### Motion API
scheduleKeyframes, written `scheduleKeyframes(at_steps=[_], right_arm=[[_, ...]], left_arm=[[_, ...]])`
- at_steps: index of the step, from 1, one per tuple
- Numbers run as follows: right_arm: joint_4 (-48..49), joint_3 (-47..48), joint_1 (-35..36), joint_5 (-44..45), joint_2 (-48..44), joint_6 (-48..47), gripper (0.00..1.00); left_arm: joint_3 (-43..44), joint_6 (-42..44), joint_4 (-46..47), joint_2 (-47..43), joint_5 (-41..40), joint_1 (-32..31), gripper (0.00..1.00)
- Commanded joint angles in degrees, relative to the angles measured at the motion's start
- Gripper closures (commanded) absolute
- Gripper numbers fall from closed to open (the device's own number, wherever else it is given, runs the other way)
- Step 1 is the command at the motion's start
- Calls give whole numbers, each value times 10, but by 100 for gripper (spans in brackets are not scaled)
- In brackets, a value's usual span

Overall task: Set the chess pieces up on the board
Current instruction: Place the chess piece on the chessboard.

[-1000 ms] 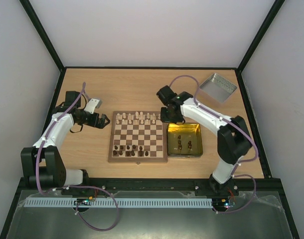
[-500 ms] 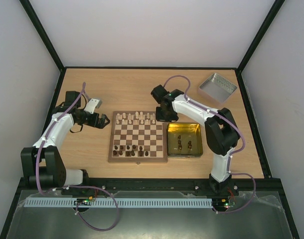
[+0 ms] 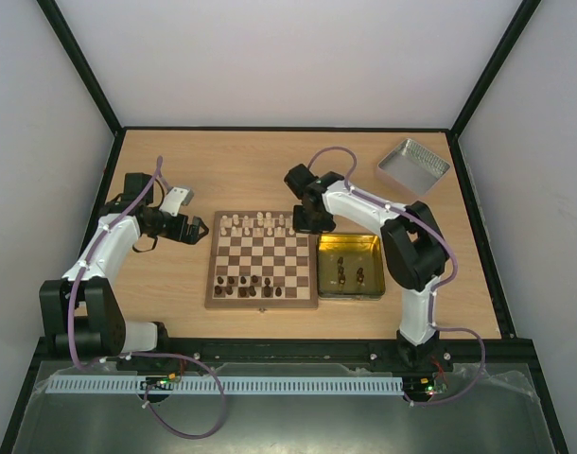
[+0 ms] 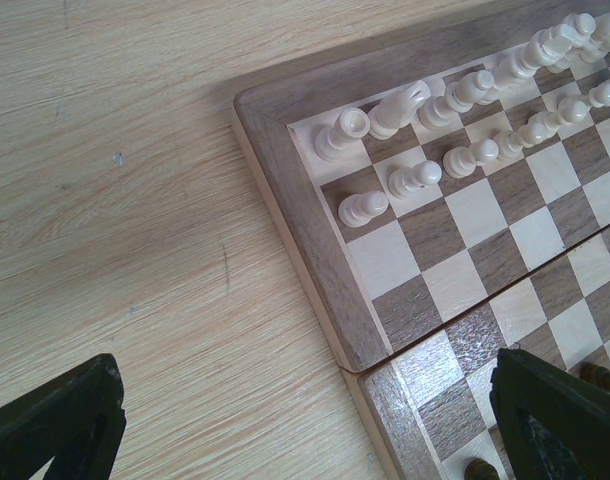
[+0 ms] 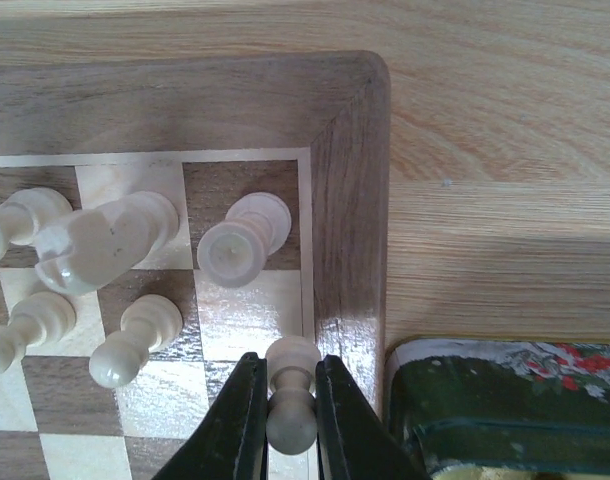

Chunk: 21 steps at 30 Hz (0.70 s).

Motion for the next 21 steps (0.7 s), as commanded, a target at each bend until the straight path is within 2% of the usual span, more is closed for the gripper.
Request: scheduleKeyframes(at_steps=[1, 21], right_arm=[[8, 18, 3, -2, 16, 2, 91], [19, 26, 3, 1, 35, -2, 91]], left_arm=[[-2, -1, 0, -7, 3, -3, 1], [-2, -1, 1, -8, 2, -3, 1]])
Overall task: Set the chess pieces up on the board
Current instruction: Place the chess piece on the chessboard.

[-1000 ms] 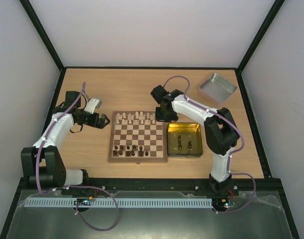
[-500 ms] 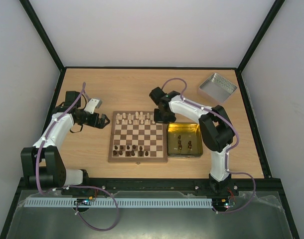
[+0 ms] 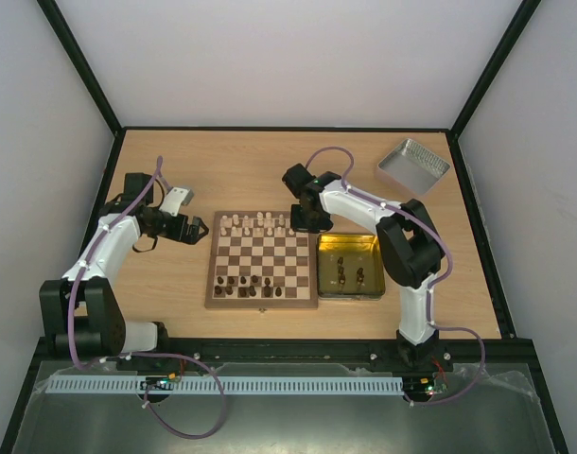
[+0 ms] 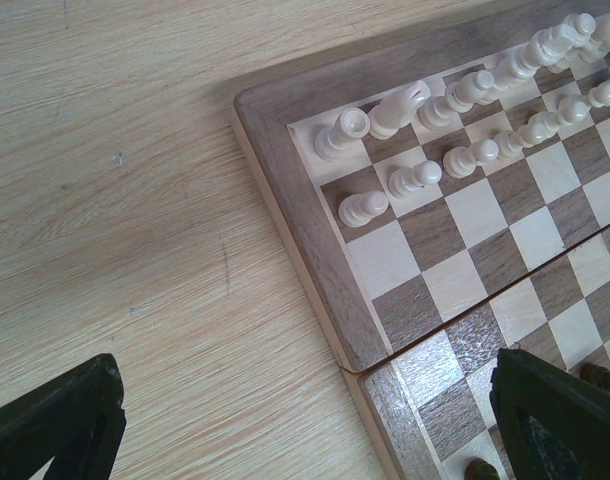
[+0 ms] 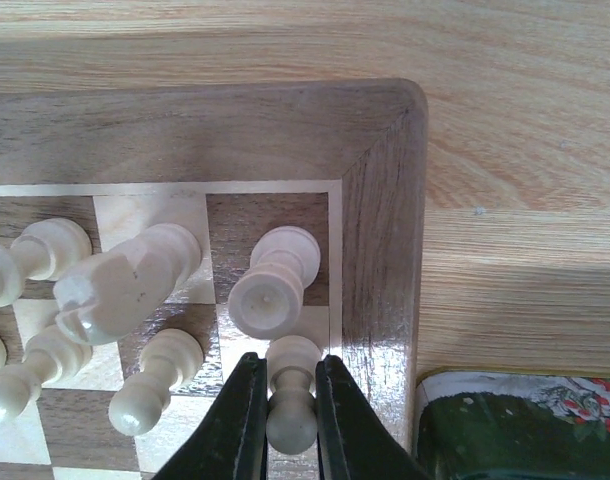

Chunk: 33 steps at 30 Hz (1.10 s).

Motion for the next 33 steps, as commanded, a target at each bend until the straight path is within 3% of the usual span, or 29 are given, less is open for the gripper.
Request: scheduleKeyframes(at_steps=[1, 20, 33], right_arm=[[2, 14, 4, 7, 13, -2, 91], [10, 15, 4, -4, 12, 0, 82], [12, 8, 4, -11, 0, 4, 82]], left_arm=[[-2, -1, 0, -8, 2, -3, 1], [-1, -1, 0, -4, 3, -3, 1], [-2, -1, 0, -7, 2, -3, 1]])
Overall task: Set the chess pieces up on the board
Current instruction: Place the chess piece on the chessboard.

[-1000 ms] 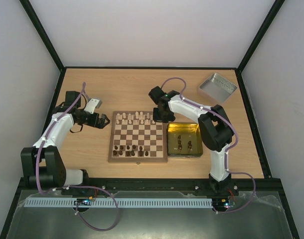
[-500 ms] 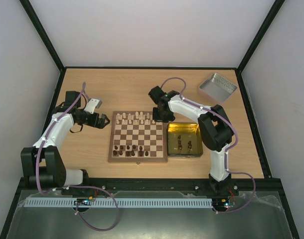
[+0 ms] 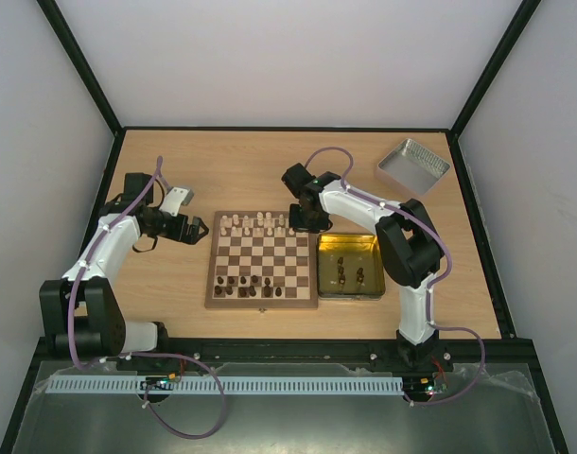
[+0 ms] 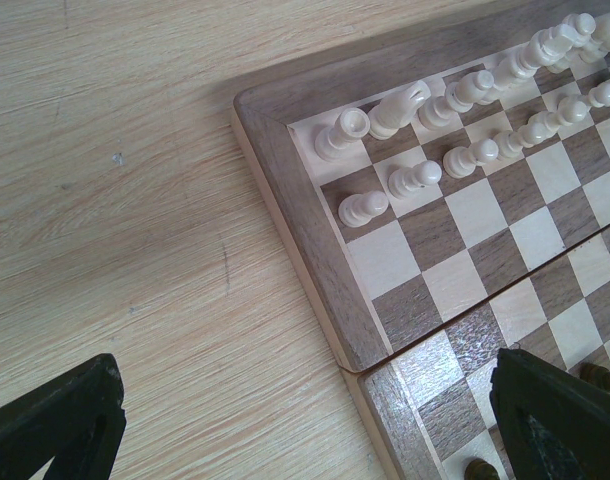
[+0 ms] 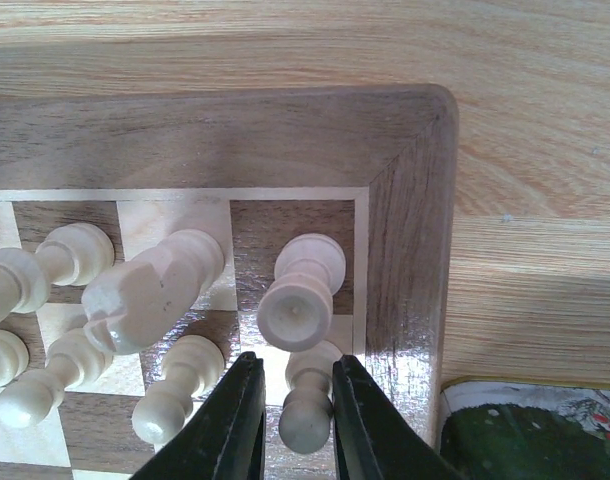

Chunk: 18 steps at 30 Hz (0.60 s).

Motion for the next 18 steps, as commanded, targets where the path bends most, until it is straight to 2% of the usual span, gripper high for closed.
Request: scheduleKeyframes(at_steps=[1, 18], right_arm=[[0, 7, 3, 1, -6, 4, 82], [7, -8, 3, 2, -12, 7, 84]], left_arm=[[-2, -1, 0, -8, 1, -3, 1], [-3, -3, 1, -11, 0, -3, 1]])
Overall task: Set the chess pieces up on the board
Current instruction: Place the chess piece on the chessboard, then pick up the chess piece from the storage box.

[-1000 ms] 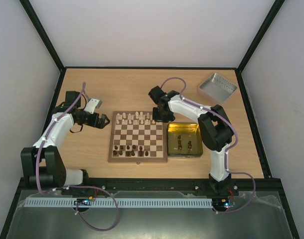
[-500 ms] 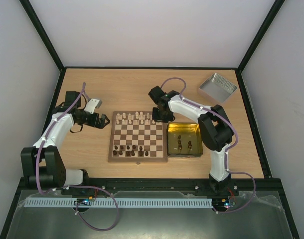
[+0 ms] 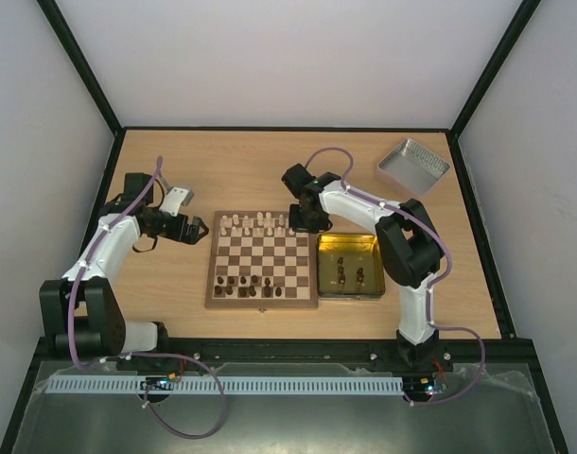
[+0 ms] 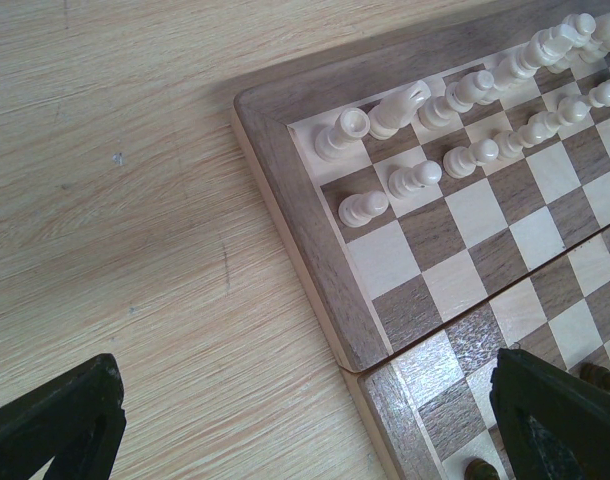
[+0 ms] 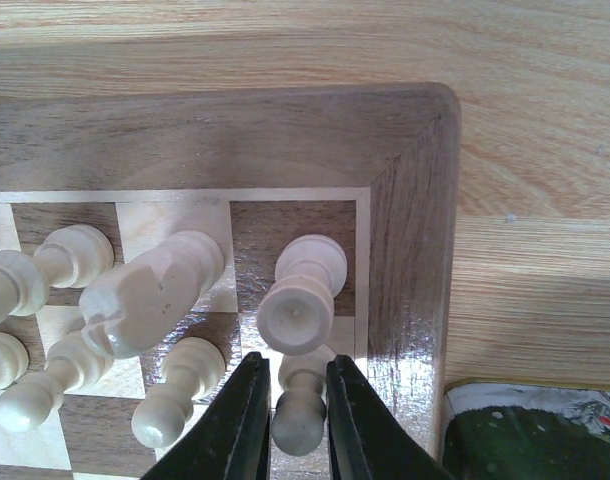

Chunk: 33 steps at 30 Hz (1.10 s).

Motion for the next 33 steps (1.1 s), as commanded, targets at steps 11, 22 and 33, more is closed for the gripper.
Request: scheduleKeyframes(at_steps=[11, 22, 33], right_arm=[[0, -5, 3, 3, -19, 3, 75], [-31, 9, 3, 24, -57, -6, 72], [-42, -122, 1, 74, -244, 20, 73]], left_arm=[[-3, -3, 1, -10, 0, -3, 1], [-3, -3, 1, -8, 1, -3, 1], [-3, -3, 1, -11, 0, -3, 1]])
